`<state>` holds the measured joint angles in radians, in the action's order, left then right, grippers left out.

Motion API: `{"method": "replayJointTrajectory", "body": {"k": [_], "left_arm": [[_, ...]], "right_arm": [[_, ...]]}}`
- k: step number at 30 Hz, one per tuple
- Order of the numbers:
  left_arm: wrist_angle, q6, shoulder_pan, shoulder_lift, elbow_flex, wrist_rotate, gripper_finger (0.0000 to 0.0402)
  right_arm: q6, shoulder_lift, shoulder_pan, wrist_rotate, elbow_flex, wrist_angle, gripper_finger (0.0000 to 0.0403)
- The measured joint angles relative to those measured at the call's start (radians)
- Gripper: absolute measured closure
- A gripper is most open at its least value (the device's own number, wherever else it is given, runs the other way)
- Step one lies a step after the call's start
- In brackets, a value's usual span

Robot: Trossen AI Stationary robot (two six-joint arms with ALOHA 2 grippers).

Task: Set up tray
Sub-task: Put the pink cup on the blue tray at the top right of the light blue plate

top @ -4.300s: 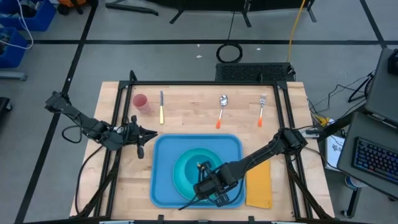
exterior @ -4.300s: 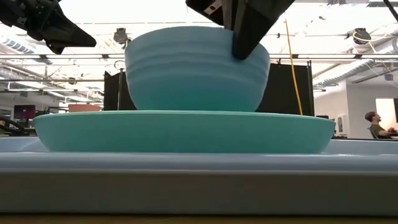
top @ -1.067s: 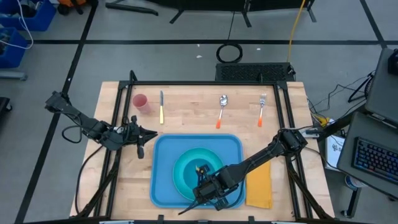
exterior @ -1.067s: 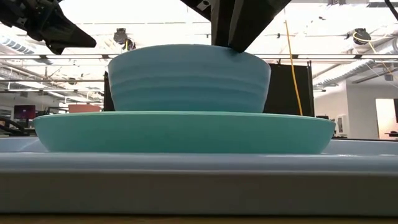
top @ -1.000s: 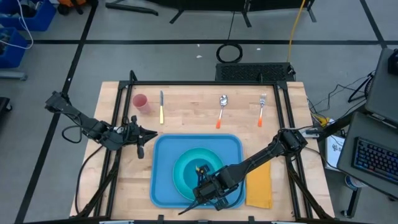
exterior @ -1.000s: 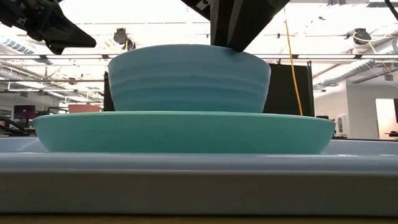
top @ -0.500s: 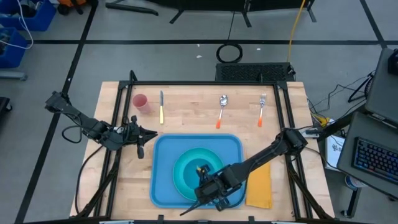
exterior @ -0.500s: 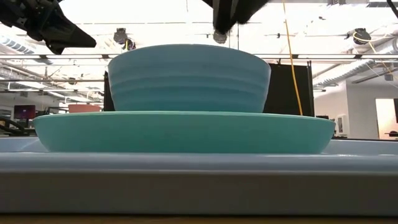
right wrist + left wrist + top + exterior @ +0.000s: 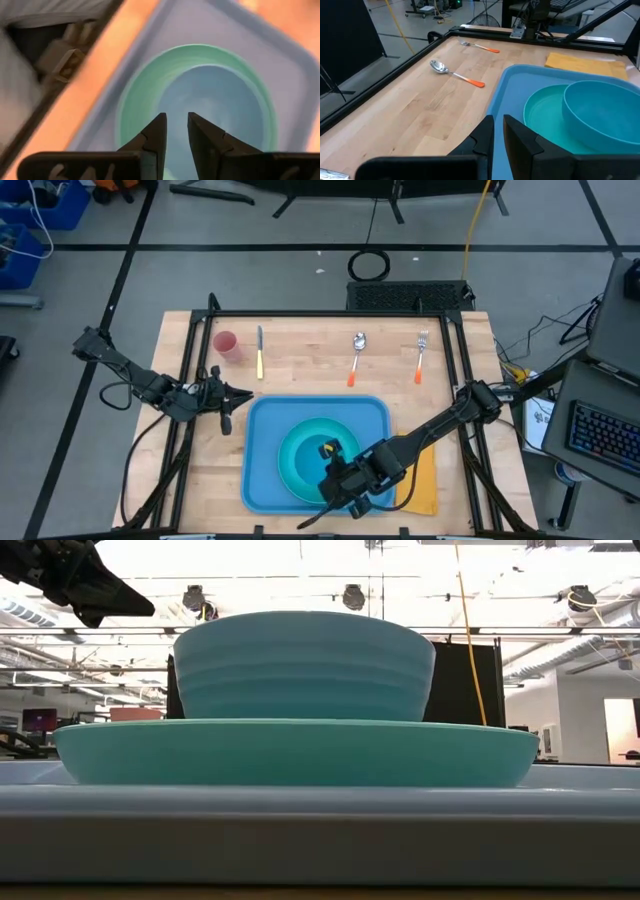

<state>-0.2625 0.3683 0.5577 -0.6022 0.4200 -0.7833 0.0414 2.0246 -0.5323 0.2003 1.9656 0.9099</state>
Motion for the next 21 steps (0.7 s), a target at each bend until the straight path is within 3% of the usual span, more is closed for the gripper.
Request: {"method": "replayJointTrajectory", "body": {"k": [8, 13, 21], "left_arm": [[0.003, 0.056, 0.0, 0.0, 0.0, 0.031, 0.0355], [0.004, 0.085, -0.008, 0.0, 0.0, -0.005, 0.0355], [0.001, 0.158, -0.121, 0.0, 0.0, -0.002, 0.0355]], "right_arm": [[-0.044, -0.008, 0.007, 0.147, -0.001, 0.024, 0.0332], [-0.074, -0.009, 0.007, 0.199, -0.04, 0.018, 0.0332], [-0.134, -0.025, 0.002, 0.388, -0.161, -0.019, 0.0332]]}}
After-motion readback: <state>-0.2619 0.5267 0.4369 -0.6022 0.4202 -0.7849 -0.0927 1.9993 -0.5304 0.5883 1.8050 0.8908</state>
